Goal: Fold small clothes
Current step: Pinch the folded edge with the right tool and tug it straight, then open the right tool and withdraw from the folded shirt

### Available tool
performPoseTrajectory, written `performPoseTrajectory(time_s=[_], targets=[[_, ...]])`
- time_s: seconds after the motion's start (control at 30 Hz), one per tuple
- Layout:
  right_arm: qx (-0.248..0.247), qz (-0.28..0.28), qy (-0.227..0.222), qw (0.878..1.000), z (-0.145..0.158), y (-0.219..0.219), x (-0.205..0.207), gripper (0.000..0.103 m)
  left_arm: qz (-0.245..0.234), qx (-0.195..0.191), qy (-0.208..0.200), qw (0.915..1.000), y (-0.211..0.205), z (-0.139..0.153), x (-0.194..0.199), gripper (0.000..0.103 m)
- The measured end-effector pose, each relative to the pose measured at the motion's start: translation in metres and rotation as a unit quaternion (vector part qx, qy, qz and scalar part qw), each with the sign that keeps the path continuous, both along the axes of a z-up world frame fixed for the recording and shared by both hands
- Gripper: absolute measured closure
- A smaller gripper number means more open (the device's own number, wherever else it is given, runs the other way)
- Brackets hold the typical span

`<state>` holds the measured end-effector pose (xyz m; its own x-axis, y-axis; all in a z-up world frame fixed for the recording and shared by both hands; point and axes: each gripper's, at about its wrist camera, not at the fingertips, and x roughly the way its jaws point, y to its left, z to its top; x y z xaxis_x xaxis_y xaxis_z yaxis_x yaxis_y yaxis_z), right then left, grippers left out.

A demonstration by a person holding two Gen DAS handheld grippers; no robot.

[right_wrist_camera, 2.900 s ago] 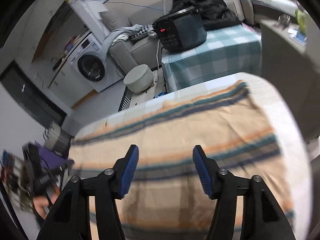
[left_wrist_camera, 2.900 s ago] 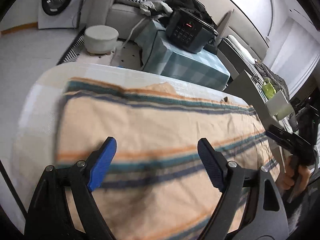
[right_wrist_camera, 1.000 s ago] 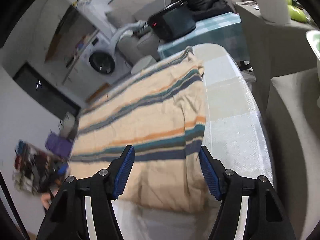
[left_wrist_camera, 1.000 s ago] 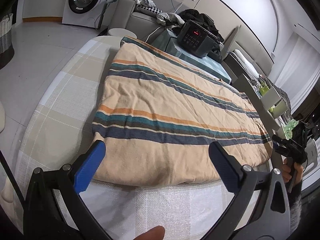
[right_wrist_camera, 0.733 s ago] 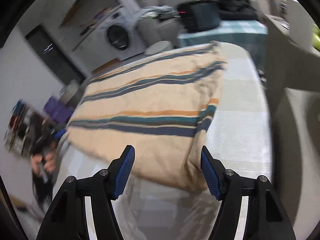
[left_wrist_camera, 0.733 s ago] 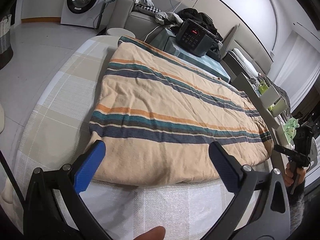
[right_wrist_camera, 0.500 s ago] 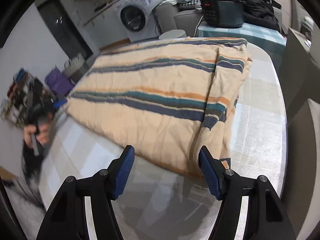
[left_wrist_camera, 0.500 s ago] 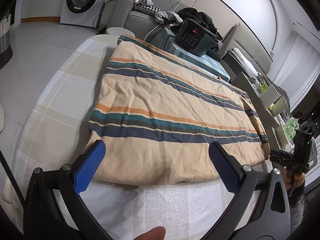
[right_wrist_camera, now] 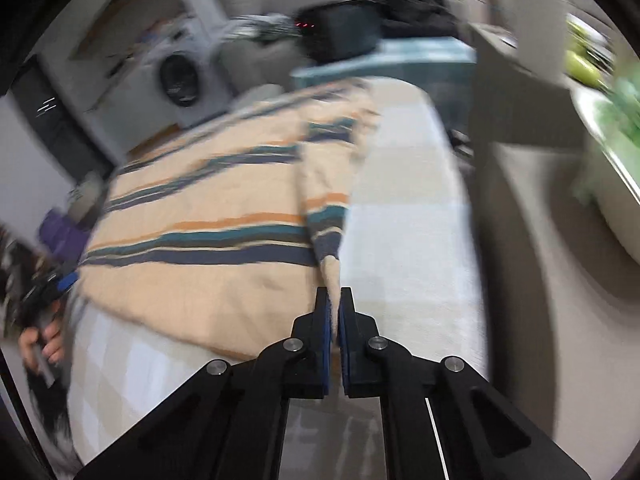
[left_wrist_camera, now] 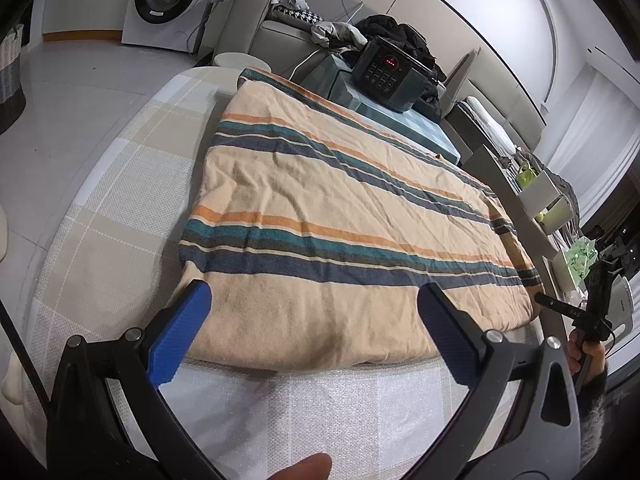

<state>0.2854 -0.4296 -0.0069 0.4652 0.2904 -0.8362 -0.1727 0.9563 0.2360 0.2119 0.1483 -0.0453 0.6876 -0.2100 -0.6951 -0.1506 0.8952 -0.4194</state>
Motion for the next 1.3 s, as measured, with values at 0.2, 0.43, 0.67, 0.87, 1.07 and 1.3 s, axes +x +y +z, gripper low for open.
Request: performPoseTrajectory(time_s=[0.2,0.43,0.67,0.87,1.07,1.3], targets=[[-0.046,-0.044,0.013,0.998,-0.007,-0.006,-0.004,0.091,0.002,-0.003,0.001,1.0,0.002,-0.002,-0.001,0.001],[0.041,-0.08,0.026,0.996,0.002,-0.019,-0.031,0.074,0.005,-0.018,0.004,0.9998,0.008,-0.003,-0.002,0.001],[0.169,-0.11,0.048,0.978,-0.005,-0.013,-0.061,0.058,0.031,-0.086,0.01,0.9957,0.023,0.004,-0.02,0.001],[0.218,-0.122,0.074,0.966,-0.017,-0.001,-0.05,0.058,0.041,-0.152,0.042,0.9866,0.025,0.001,-0.048,0.009],[0.253,-0.16,0.072,0.951,-0.025,0.0,-0.044,0.057,0.014,-0.226,0.08,0.9707,0.012,-0.022,-0.056,0.014],[0.266,-0.168,0.067,0.947,-0.029,-0.004,-0.048,0.056,0.042,-0.236,0.059,0.9689,0.006,-0.035,-0.018,0.015]])
